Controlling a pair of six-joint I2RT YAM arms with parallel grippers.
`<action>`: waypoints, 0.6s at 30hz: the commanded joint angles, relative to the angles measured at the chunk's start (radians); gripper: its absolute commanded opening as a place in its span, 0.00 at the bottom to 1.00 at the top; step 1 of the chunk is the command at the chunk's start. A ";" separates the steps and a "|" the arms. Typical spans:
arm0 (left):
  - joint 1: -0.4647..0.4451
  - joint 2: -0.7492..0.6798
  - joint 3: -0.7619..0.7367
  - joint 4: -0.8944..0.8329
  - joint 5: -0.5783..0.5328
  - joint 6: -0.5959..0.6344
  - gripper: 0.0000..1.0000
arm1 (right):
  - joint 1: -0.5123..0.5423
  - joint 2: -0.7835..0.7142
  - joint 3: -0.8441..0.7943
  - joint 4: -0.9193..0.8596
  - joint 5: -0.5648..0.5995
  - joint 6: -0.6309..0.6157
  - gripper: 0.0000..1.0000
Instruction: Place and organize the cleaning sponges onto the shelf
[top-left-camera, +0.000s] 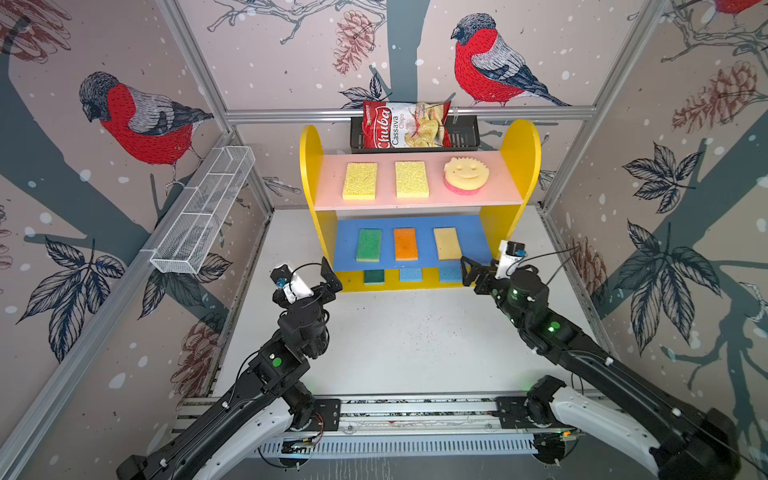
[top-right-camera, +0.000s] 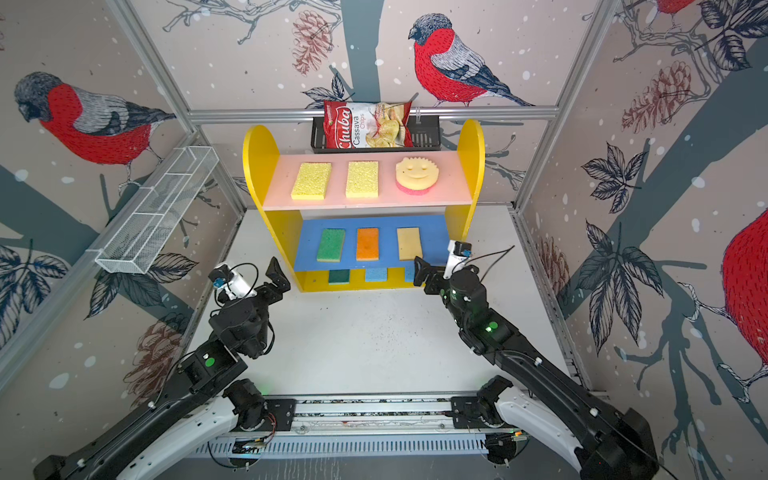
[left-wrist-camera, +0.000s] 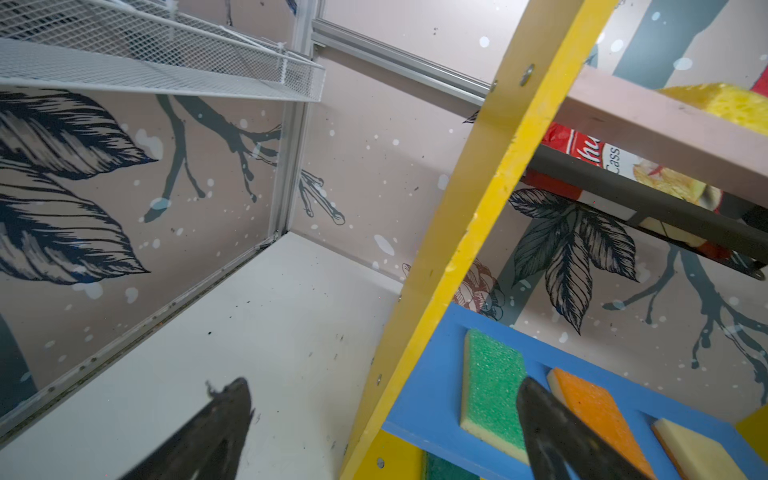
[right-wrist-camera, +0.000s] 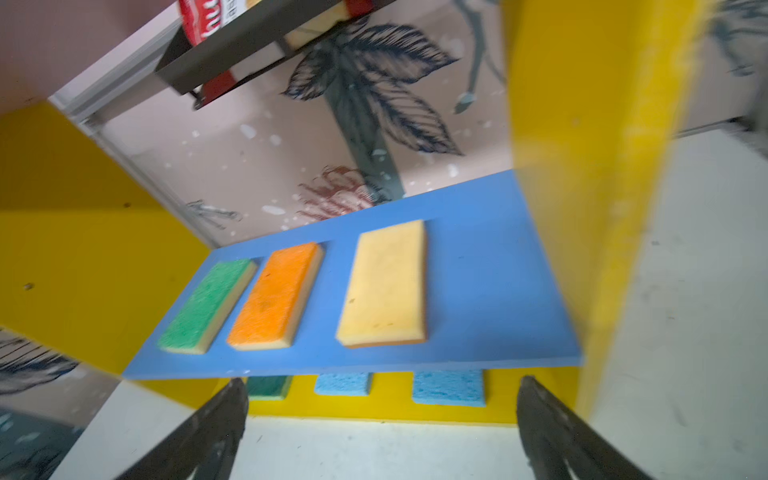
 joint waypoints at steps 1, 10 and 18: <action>0.002 -0.032 -0.047 0.101 -0.058 0.015 0.98 | -0.051 -0.078 -0.056 -0.012 0.166 0.008 0.99; 0.002 -0.036 -0.225 0.477 0.004 0.205 0.98 | -0.197 -0.287 -0.264 0.062 0.337 0.261 1.00; 0.002 0.104 -0.261 0.622 -0.015 0.279 0.98 | -0.223 -0.302 -0.302 0.127 0.239 0.185 1.00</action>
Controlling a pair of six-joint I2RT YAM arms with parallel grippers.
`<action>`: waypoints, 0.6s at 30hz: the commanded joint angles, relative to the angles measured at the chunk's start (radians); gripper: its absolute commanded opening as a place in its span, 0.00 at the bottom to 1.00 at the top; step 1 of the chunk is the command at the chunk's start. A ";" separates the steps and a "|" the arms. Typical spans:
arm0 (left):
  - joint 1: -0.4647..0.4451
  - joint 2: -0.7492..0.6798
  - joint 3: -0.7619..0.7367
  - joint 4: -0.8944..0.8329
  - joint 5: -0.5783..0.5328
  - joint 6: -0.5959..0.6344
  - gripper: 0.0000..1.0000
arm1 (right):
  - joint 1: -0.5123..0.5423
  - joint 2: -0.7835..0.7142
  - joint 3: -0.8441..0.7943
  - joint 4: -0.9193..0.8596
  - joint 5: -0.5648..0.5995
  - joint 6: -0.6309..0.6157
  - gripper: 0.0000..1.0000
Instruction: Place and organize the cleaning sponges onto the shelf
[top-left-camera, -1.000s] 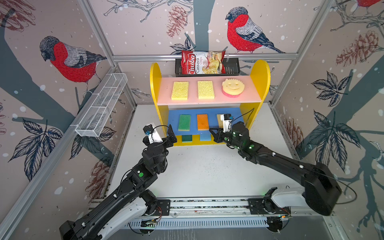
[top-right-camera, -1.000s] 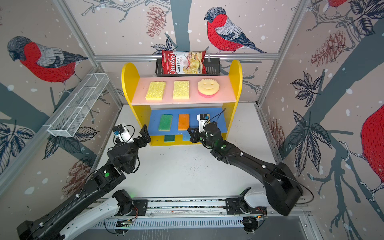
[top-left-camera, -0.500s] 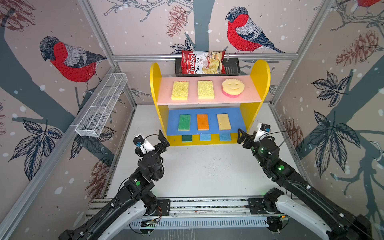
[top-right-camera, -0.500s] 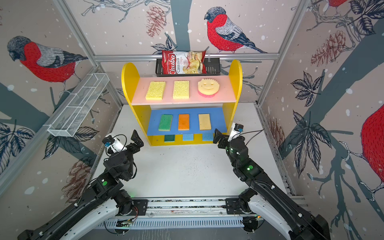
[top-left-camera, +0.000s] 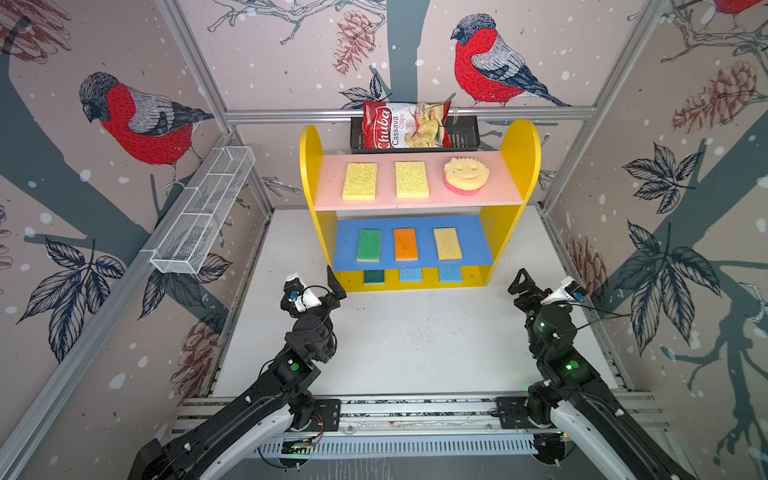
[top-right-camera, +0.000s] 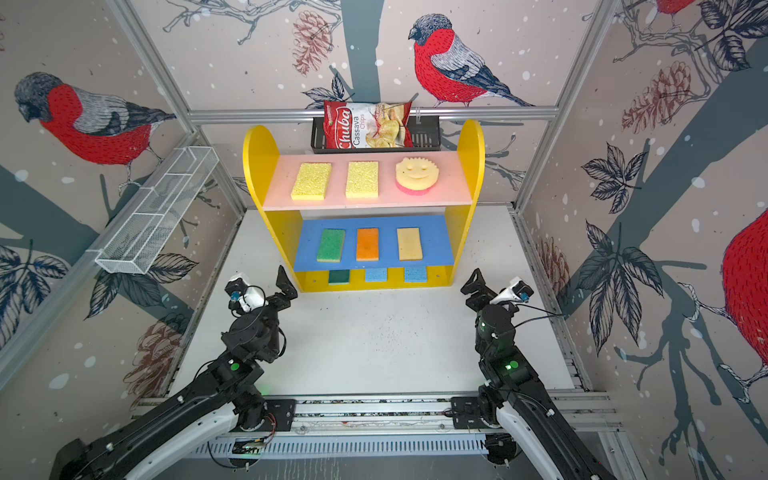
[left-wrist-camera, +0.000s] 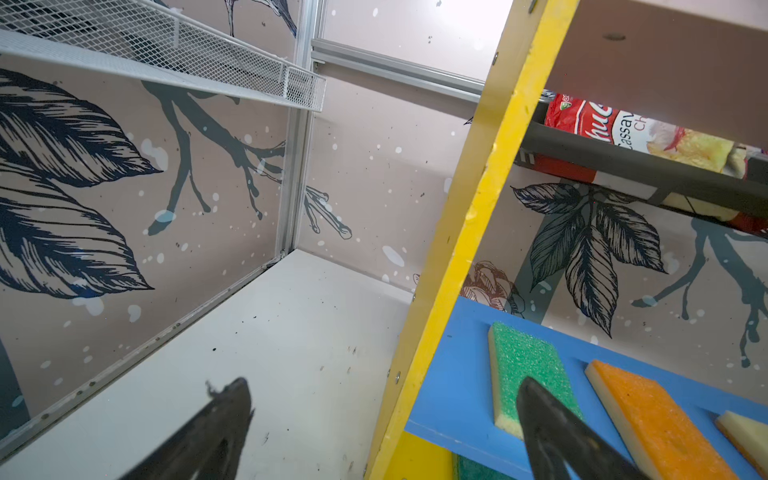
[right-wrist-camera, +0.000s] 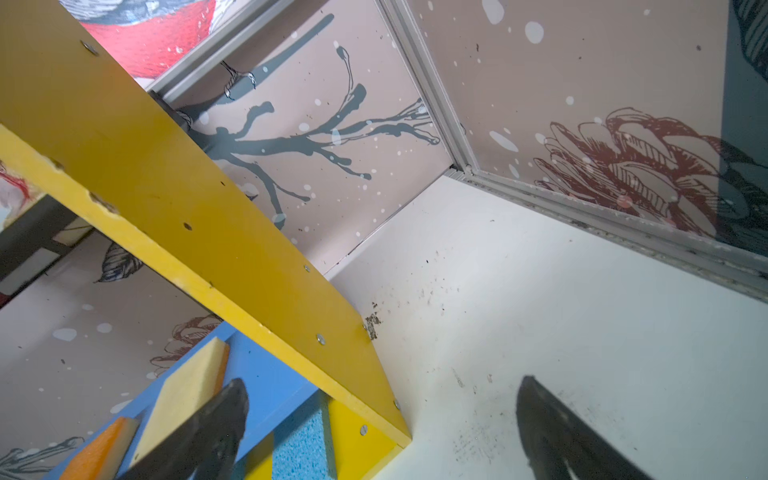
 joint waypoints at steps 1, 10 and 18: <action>0.002 0.039 -0.013 0.145 -0.030 0.054 0.98 | -0.010 0.036 0.012 0.048 -0.026 -0.014 1.00; 0.005 0.125 -0.144 0.345 -0.028 0.241 0.98 | -0.033 0.178 0.025 0.055 -0.011 -0.083 1.00; 0.028 0.269 -0.251 0.623 0.004 0.386 0.99 | -0.045 0.285 -0.058 0.328 -0.297 -0.465 1.00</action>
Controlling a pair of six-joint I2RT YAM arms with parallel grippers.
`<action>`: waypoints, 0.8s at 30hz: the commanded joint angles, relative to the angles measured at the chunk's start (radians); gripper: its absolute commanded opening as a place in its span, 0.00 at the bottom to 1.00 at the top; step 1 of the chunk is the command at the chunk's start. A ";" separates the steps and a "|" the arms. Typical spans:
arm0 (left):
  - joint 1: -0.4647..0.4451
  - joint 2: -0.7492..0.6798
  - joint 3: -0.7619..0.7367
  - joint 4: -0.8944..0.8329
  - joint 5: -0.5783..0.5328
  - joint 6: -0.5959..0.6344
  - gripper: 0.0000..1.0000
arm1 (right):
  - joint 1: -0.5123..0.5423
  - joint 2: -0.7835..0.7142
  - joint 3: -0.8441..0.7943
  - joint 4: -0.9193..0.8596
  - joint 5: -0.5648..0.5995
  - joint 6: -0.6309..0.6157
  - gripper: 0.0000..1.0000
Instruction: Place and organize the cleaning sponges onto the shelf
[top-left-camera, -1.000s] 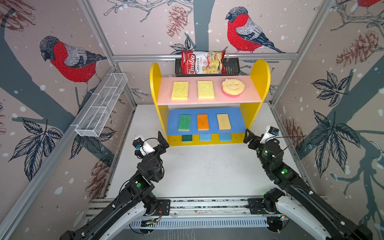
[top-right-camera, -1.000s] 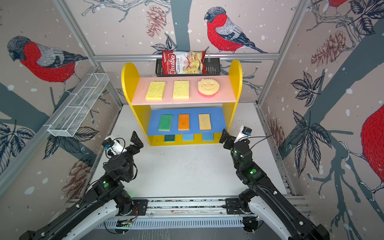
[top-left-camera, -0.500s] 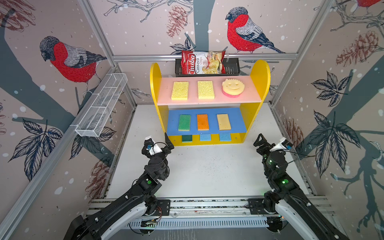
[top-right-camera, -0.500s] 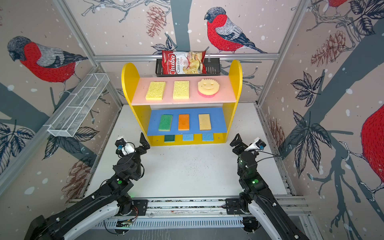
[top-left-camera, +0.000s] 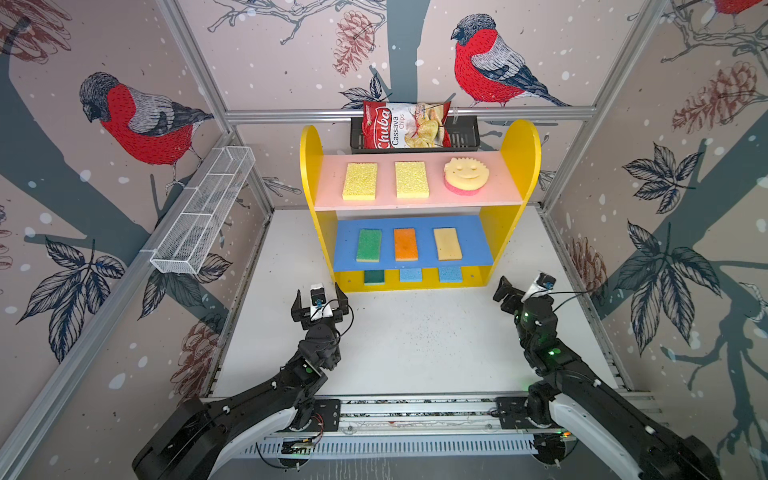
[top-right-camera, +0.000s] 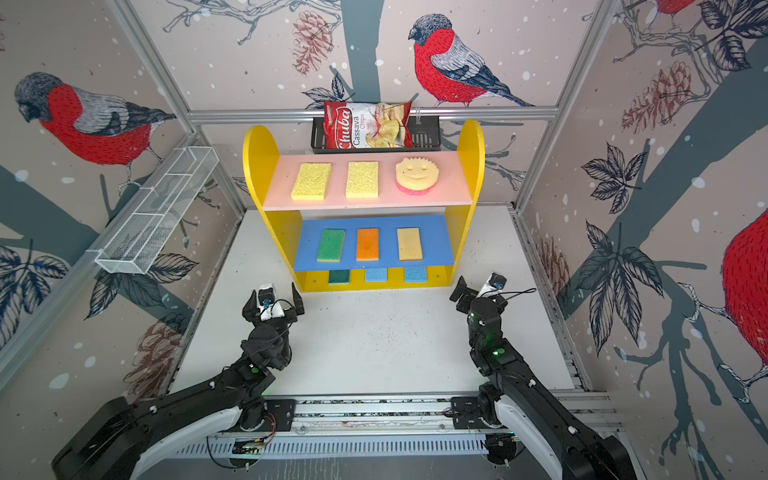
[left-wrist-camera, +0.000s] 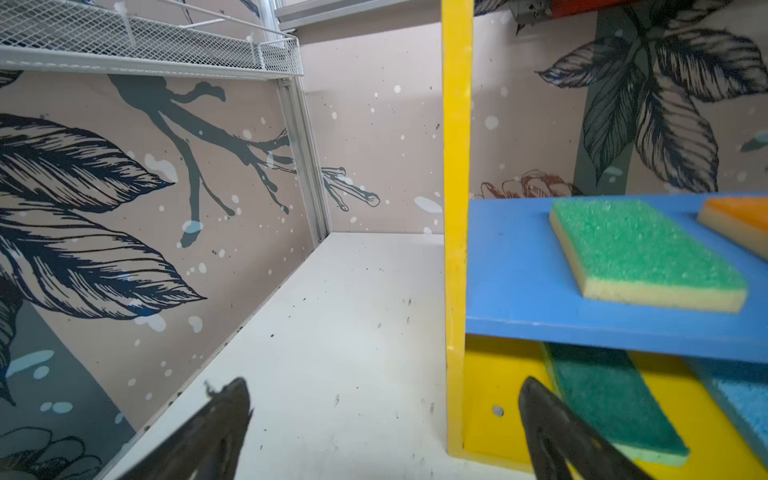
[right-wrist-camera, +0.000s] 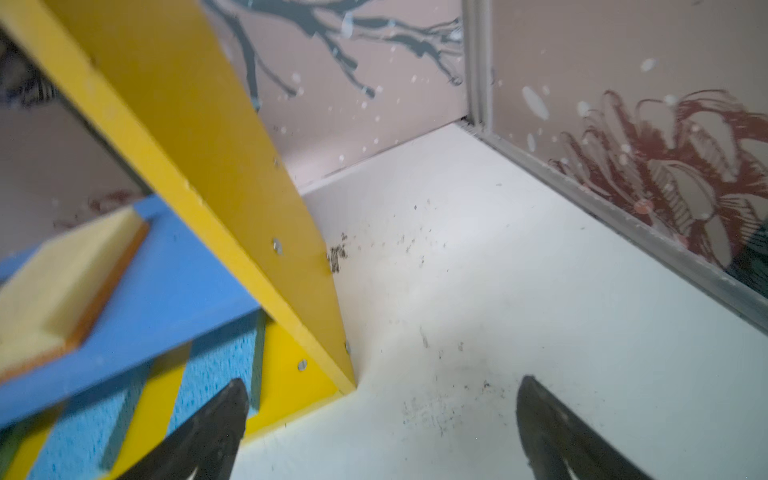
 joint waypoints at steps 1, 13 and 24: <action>0.023 0.039 0.000 0.185 0.014 0.064 0.99 | -0.002 0.034 0.015 0.166 -0.152 -0.228 1.00; 0.246 0.365 0.031 0.303 0.132 -0.099 0.99 | -0.056 0.258 -0.045 0.322 -0.074 -0.324 1.00; 0.465 0.582 0.340 -0.052 0.446 -0.199 0.99 | -0.247 0.330 -0.005 0.351 -0.200 -0.269 1.00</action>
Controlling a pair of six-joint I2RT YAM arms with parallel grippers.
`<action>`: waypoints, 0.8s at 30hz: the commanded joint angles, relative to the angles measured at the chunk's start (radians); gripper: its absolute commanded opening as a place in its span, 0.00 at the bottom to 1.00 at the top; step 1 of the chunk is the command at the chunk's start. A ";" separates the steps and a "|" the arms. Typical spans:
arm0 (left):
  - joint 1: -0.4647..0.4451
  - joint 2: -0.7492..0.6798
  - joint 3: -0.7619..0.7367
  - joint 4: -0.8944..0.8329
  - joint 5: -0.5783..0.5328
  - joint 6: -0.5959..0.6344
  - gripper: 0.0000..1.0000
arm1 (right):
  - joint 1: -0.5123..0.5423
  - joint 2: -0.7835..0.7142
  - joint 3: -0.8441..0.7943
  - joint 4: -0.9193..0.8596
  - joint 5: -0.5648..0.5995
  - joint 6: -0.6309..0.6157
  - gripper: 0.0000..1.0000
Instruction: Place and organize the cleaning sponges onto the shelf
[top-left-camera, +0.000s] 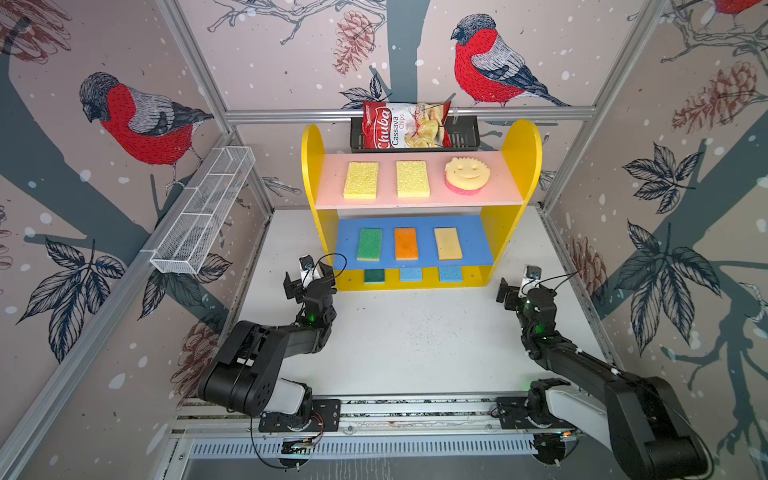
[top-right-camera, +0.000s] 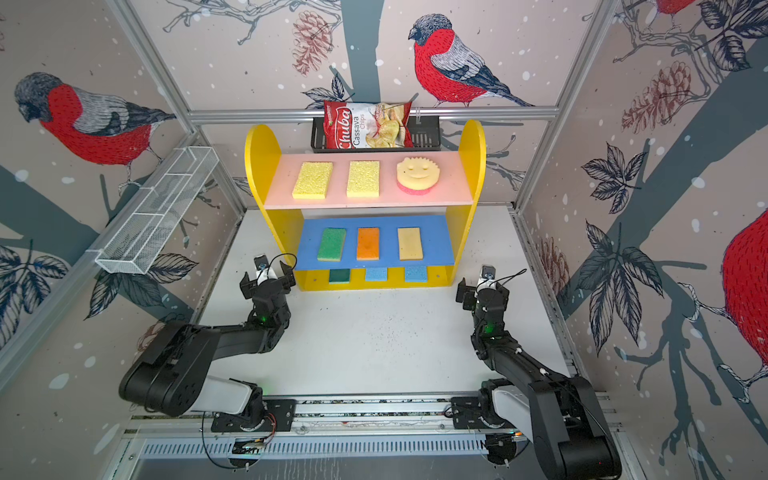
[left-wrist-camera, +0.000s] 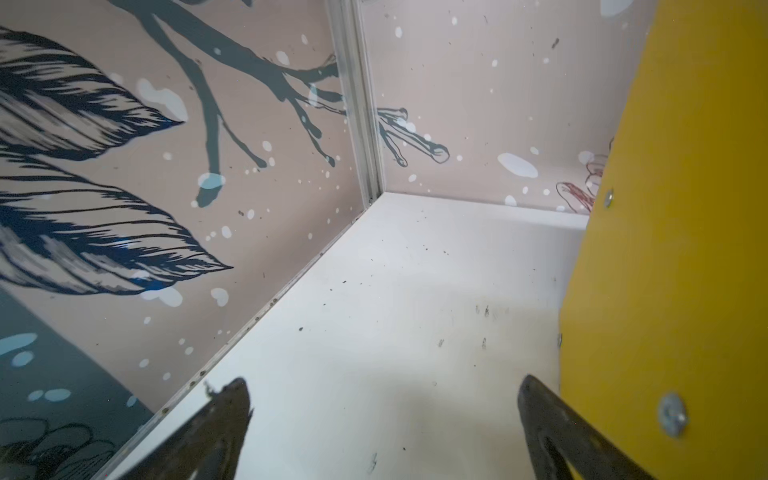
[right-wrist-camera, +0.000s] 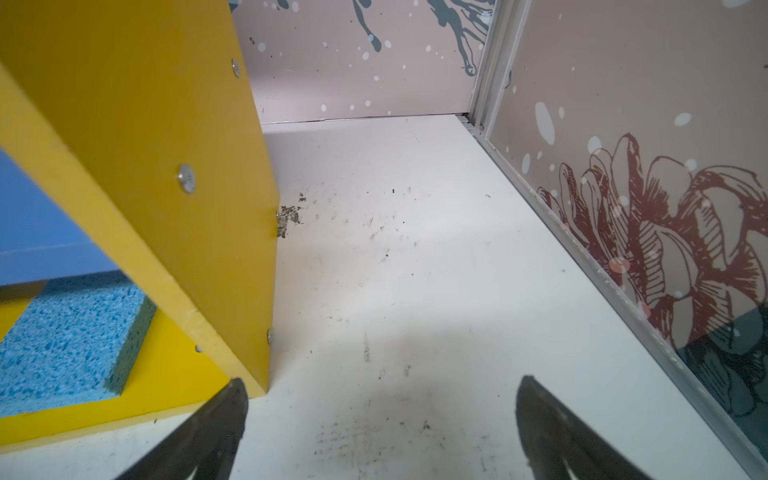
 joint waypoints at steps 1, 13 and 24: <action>0.030 0.001 0.018 -0.071 0.195 -0.040 0.99 | -0.034 0.010 0.007 0.059 -0.058 0.033 1.00; 0.104 -0.117 -0.235 0.323 0.233 -0.009 0.99 | -0.039 0.243 0.112 0.204 -0.056 0.021 1.00; 0.201 0.082 -0.169 0.374 0.329 -0.068 0.99 | -0.168 0.400 0.033 0.559 -0.167 0.084 1.00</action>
